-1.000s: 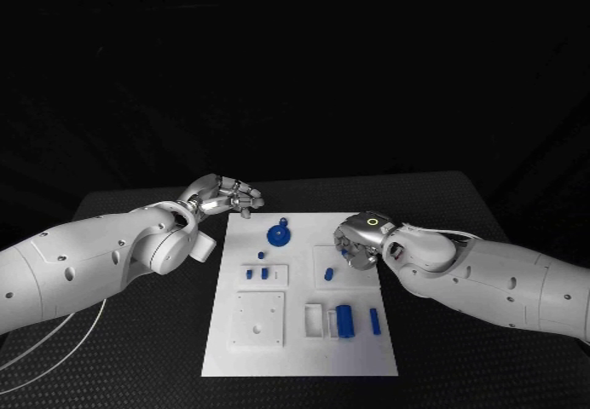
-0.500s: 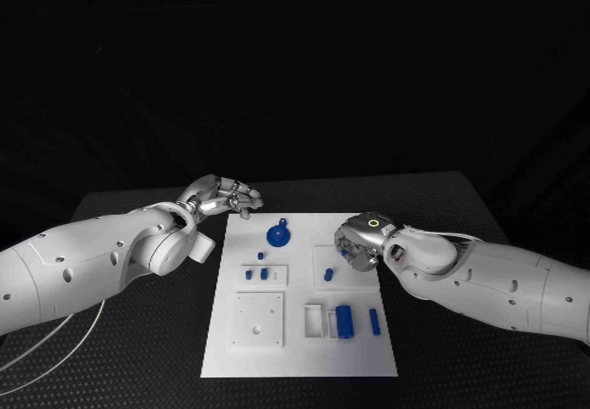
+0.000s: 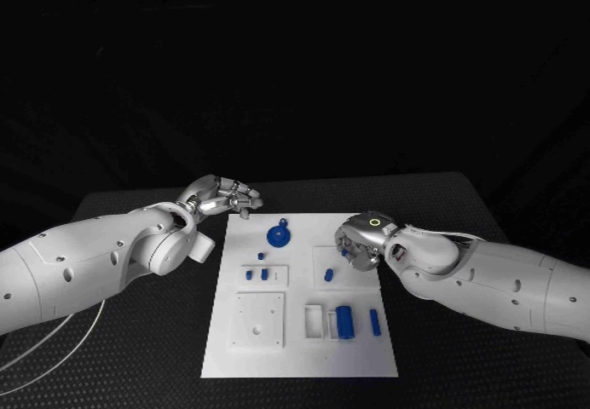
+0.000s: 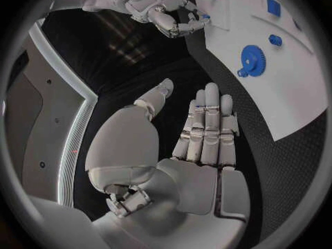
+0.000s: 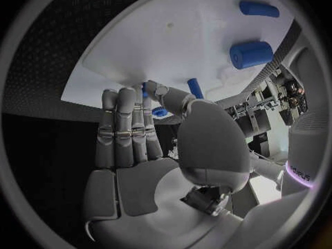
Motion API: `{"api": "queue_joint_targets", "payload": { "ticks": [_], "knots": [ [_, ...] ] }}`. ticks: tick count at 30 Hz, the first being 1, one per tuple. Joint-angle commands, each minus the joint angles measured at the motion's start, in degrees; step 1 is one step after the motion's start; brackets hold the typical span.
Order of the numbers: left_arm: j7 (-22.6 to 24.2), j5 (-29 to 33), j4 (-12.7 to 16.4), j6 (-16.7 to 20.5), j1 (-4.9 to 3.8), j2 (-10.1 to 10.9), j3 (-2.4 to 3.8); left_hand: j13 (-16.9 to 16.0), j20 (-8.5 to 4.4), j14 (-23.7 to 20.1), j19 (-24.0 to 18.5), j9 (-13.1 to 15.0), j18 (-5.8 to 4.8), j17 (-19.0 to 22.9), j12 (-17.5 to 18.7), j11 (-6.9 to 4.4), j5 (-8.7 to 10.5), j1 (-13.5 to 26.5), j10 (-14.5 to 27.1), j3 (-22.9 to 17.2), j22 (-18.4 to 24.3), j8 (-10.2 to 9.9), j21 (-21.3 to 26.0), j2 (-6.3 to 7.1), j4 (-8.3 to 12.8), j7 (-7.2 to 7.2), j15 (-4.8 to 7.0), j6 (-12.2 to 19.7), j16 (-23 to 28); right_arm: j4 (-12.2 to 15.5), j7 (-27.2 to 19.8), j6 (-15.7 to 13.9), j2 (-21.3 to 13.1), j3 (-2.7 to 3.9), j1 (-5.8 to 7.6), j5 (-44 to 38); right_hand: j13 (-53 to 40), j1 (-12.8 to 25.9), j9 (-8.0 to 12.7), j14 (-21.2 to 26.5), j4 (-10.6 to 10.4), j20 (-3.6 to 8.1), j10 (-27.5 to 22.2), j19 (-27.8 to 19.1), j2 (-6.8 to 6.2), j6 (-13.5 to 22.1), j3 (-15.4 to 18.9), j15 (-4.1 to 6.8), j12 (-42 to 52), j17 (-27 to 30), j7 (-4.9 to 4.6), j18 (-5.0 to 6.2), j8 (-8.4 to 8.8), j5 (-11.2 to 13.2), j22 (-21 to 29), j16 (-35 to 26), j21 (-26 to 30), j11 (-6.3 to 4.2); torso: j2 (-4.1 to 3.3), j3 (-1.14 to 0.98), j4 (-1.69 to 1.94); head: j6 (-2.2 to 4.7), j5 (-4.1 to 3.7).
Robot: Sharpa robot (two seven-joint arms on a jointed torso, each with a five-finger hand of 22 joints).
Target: Assemble the parts on the task board
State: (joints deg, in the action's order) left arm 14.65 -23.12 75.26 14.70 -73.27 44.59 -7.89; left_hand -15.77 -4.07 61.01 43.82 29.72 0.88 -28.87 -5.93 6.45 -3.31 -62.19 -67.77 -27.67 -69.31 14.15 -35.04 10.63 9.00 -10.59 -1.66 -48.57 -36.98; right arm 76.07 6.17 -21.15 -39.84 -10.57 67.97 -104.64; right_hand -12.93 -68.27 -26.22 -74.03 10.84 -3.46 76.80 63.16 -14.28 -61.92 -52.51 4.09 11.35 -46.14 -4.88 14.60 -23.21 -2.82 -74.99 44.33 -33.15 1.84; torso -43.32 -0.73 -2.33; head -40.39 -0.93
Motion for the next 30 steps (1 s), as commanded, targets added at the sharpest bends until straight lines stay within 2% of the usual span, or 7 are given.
{"api": "queue_joint_targets", "payload": {
  "ticks": [1, 13, 21, 30],
  "knots": [
    [0.5, 0.5, 0.0, -0.7, -0.06, 0.0, 0.04, 0.1, 0.21, -0.1, 0.0, -0.1, 0.71, -0.1, 0.2, 0.09, 0.05, 0.1, 0.3, -0.1, -0.1, -0.3, 0.3, -0.46, -0.3, 0.08, -0.15, 0.4, 0.4, 0.0, 0.4, 0.3, -0.2, 0.13, 0.31, 0.7, 0.0, 0.0, -0.2, -0.3, 0.0, 0.21, 0.4, 0.3, -0.44, -0.3, -0.3, 0.07, 0.0, -0.1, 0.0, 0.4, -0.24, -0.1, -1.3, 0.4, -0.3, 0.16, 0.01, -0.03, 0.02, 0.02, -0.05],
    [0.3, 0.6, -0.2, -1.0, -0.06, -0.1, 0.04, 0.1, 0.22, -0.1, -0.1, -0.2, 0.71, -0.2, 0.2, 0.14, 0.03, 0.1, 0.4, -0.1, -0.1, -0.4, 0.3, -0.42, -0.4, -0.06, -0.17, 0.8, 0.5, 0.8, -1.5, 3.8, -1.1, 0.44, 1.31, 4.2, -0.1, 0.3, -0.3, -0.3, 0.0, 0.24, 0.4, 0.2, -0.18, -0.2, -0.3, 0.07, -0.2, -0.2, -0.02, 0.4, -0.14, -0.2, -1.3, 0.4, -0.5, 0.17, -0.01, -0.04, -0.05, -0.04, -0.01],
    [0.3, 0.7, -0.4, -0.9, -0.06, -0.1, 0.04, 0.1, 0.23, -0.1, -0.1, -0.2, 0.71, -0.3, 0.2, 0.16, 0.03, 0.1, 0.4, -0.1, -0.2, -0.4, 0.4, -0.4, -0.4, -0.1, -0.18, 0.9, 0.5, 1.3, -1.9, 3.6, -1.6, 0.85, 1.84, 5.2, -0.3, 0.5, -0.3, -0.3, 0.3, 0.25, 0.3, 0.1, 0.14, -0.2, -0.1, 0.05, -0.3, -0.3, -0.05, 0.4, -0.03, -0.3, -1.3, 0.4, -0.7, 0.19, 0.02, -0.03, -0.04, -0.07, -0.03],
    [0.3, 0.8, -0.5, -1.0, -0.06, -0.1, 0.04, 0.1, 0.24, -0.1, -0.1, -0.2, 0.71, -0.3, 0.2, 0.17, 0.03, 0.1, 0.5, -0.1, -0.2, -0.4, 0.4, -0.4, -0.5, -0.12, -0.19, 0.9, 0.6, 2.2, -2.6, 4.9, -2.3, 1.05, 2.21, 7.4, -0.5, 0.6, -0.4, -0.3, 0.5, 0.24, 0.3, 0.0, 0.34, -0.2, 0.0, 0.04, -0.4, -0.4, -0.06, 0.4, 0.03, -0.4, -1.3, 0.4, -0.8, 0.19, 0.02, 0.01, -0.01, -0.1, -0.09]
  ]
}}
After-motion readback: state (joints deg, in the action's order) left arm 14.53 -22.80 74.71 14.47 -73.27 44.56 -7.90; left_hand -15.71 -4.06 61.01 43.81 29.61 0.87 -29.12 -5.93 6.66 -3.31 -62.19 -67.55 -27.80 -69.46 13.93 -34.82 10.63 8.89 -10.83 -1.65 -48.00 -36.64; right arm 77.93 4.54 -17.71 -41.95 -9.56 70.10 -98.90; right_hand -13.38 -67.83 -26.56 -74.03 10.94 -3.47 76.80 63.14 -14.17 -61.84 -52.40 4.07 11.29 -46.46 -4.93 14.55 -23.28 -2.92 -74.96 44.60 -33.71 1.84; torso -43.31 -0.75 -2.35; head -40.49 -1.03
